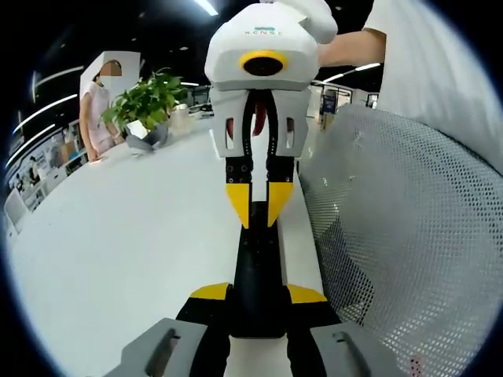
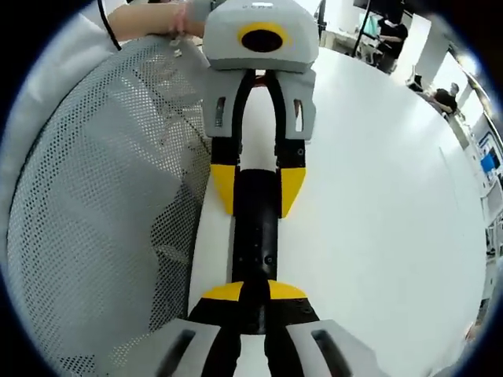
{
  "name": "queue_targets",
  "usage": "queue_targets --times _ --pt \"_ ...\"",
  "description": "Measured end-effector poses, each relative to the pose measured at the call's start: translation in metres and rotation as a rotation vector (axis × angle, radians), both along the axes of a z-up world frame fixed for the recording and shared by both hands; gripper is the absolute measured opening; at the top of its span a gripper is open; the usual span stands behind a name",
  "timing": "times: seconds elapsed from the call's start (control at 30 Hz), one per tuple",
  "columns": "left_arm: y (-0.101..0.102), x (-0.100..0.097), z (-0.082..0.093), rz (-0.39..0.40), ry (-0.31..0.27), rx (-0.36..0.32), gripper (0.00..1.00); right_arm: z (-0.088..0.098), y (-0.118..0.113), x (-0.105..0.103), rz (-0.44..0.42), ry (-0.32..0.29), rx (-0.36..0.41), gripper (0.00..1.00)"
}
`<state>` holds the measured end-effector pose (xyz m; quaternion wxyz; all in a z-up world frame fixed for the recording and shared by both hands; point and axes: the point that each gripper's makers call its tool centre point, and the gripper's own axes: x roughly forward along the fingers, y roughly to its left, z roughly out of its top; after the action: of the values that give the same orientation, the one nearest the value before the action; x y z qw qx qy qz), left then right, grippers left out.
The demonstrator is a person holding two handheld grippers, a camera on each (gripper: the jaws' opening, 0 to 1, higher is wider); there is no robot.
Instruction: Press the specified remote control buttons in sequence, fully releasing each button before pressing the next.
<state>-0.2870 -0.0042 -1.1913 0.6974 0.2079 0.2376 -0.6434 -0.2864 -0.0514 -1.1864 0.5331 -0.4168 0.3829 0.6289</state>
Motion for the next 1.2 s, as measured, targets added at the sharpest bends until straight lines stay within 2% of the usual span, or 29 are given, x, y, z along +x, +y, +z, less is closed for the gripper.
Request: queue_targets --times 0.23,0.43,0.7,0.8,0.9,0.97,1.0,1.1,1.2 --pt "0.0002 -0.0002 0.0000 0.003 -0.001 0.005 0.25 0.0018 0.0001 -0.0016 -0.036 -0.030 0.053 0.06" --pt "0.0006 -0.0004 0.0002 0.003 0.000 0.000 0.25 0.0025 -0.0009 -0.0001 -0.066 -0.019 0.083 0.06" --pt "0.0005 -0.0007 0.0003 0.005 -0.001 0.004 0.25 0.0018 -0.0037 -0.0014 -0.103 -0.025 0.087 0.06" --pt "0.0003 -0.0008 0.0004 0.004 -0.001 0.004 0.25 0.0007 -0.0026 -0.0020 -0.072 -0.043 0.055 0.06" --pt "0.0002 -0.0009 0.0003 0.002 -0.001 0.006 0.25 -0.0008 -0.0028 -0.0007 -0.126 -0.007 -0.037 0.06" --pt "0.0001 -0.0008 0.0002 0.001 -0.001 0.005 0.25 -0.0010 -0.0014 -0.0006 -0.085 -0.029 -0.059 0.06" --pt "0.0000 -0.0008 0.0004 0.001 -0.001 0.004 0.25 -0.0014 -0.0011 -0.0015 -0.102 -0.034 -0.059 0.06" --pt "0.0000 -0.0008 0.0005 0.002 0.000 0.006 0.25 0.0002 -0.0030 -0.0009 -0.141 -0.045 0.003 0.06" --pt "-0.0001 -0.0009 0.0007 0.003 -0.001 0.007 0.25 0.0025 -0.0034 -0.0012 -0.091 -0.094 0.082 0.06"
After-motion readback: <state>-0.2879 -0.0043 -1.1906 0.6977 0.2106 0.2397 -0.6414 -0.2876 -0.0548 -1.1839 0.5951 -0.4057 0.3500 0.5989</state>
